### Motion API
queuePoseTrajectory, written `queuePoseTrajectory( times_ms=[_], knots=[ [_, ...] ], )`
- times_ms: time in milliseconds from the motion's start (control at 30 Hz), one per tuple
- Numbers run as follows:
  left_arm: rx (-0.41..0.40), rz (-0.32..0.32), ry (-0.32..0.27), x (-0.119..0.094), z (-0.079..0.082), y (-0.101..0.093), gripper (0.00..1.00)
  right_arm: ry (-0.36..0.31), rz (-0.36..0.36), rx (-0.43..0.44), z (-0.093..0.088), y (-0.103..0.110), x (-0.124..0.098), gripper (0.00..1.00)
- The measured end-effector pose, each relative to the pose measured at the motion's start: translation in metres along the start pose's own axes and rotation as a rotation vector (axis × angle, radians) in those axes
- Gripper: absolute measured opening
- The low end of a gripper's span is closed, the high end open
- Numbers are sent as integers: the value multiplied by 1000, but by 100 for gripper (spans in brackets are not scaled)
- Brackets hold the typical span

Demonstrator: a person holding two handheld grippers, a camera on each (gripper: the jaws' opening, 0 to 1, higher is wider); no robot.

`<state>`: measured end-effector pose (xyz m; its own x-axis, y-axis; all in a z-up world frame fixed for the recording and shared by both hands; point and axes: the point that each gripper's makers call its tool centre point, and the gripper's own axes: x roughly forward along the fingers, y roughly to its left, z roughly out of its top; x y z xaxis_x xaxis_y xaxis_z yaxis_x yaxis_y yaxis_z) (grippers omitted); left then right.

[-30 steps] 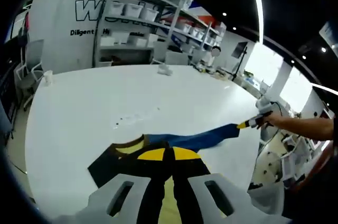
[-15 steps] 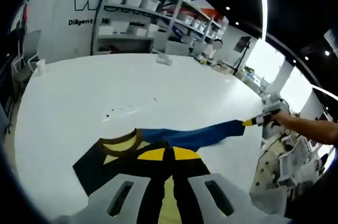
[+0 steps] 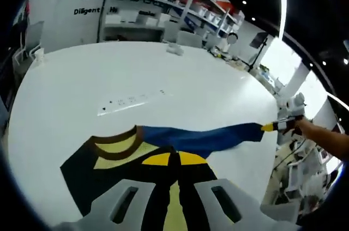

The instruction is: Fold the garment on the visible template until the final outline fits inside the template.

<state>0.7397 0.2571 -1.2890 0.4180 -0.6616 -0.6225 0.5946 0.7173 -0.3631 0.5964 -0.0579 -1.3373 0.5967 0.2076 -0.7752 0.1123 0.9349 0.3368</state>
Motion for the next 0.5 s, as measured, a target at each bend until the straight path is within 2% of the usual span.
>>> queuePoseTrajectory(
  times_ms=[200, 367, 500],
  knots=[
    [-13, 2, 23, 20, -7, -8, 2, 8, 2, -8, -2, -2, 5, 0],
    [8, -13, 34, 34, -14, -17, 2, 11, 7, -7, -5, -3, 5, 0],
    [20, 0, 35, 46, -19, -19, 2, 12, 17, -12, -9, -3, 4, 0]
  ],
)
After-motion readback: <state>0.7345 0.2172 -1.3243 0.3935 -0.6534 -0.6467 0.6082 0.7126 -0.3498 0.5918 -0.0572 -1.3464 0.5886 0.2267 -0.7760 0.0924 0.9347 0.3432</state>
